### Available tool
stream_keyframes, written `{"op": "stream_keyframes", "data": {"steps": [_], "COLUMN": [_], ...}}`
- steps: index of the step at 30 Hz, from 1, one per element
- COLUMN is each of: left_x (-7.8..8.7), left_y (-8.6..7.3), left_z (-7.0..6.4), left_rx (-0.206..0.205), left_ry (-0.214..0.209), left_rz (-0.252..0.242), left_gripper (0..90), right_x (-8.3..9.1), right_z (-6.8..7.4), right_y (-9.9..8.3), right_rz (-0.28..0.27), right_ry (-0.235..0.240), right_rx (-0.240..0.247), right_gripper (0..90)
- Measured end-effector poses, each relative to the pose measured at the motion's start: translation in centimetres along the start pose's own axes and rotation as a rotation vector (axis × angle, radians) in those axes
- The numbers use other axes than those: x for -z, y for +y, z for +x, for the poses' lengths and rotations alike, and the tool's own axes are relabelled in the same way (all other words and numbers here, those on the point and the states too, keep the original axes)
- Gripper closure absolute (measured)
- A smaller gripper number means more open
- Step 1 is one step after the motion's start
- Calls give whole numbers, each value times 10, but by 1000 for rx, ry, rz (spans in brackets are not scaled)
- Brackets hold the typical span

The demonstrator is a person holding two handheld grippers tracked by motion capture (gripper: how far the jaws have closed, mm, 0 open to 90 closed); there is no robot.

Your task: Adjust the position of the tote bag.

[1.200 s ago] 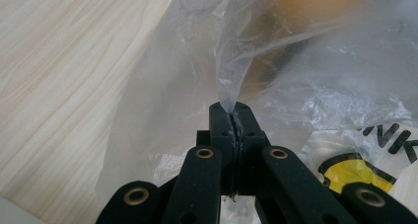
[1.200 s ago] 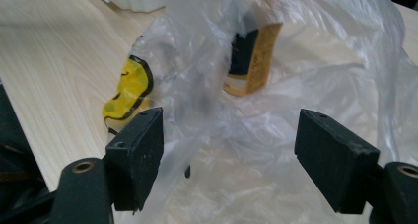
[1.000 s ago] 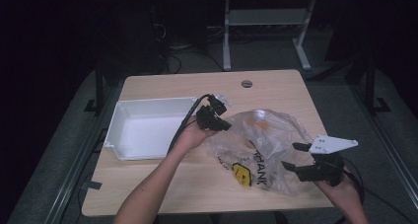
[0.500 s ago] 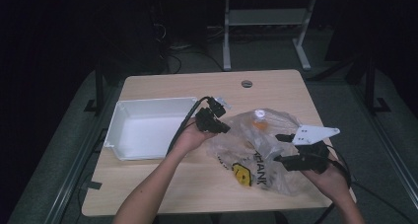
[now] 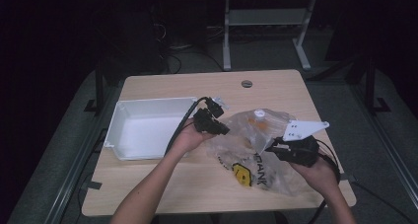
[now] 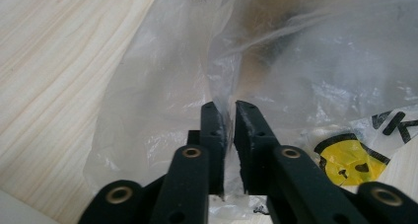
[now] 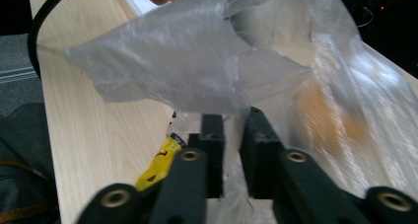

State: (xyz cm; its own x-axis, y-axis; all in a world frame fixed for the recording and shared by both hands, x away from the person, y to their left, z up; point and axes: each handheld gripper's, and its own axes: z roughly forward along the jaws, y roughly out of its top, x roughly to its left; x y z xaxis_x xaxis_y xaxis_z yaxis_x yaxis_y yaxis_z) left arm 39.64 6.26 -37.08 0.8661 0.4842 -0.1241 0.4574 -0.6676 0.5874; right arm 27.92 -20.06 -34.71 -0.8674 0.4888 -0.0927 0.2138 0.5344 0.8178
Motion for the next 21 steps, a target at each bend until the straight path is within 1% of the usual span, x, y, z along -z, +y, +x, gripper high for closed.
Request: {"op": "stream_keyframes", "data": {"steps": [2,3,4,5,7,9,11,13,15,17,19,20,21], "left_x": [4,6,8,10,14,19,25,29,33,36,38,39,40], "left_y": [-1,-2,-2,-4,-6,-8,-9,-11,-13,-13,-13,-14,-14], "left_z": [0,0,1,1,2,1,0,-4,-8,-11,-17,-19,-22], "left_rx": [-4,-6,-8,1,-2,-1,-4,-5,-21,-44,-51,-65,-70], "left_ry": [-5,0,2,5,6,8,3,1,-3,-10,-17,-17,-27], "left_rz": [-18,-19,-22,-38,-42,-59,-75,-90,-93,-94,-107,-113,-128], "left_gripper": [762,725,706,697,662,633,601,569,553,548,535,531,526], "right_x": [-2,-4,-5,-6,-8,-10,-12,-14,-16,-18,-22,-23,-25], "right_z": [0,1,1,1,2,2,2,3,3,3,3,3,3], "right_y": [2,3,4,5,6,7,9,11,13,15,17,17,18], "right_rz": [6,10,12,14,18,21,21,18,19,21,34,36,39], "right_ry": [6,13,15,13,17,14,13,12,6,6,3,-1,-3], "right_rx": [4,2,5,6,8,12,2,2,6,1,-4,-2,-1], "right_gripper": [862,872,876,878,882,886,887,890,892,893,893,894,894]}}
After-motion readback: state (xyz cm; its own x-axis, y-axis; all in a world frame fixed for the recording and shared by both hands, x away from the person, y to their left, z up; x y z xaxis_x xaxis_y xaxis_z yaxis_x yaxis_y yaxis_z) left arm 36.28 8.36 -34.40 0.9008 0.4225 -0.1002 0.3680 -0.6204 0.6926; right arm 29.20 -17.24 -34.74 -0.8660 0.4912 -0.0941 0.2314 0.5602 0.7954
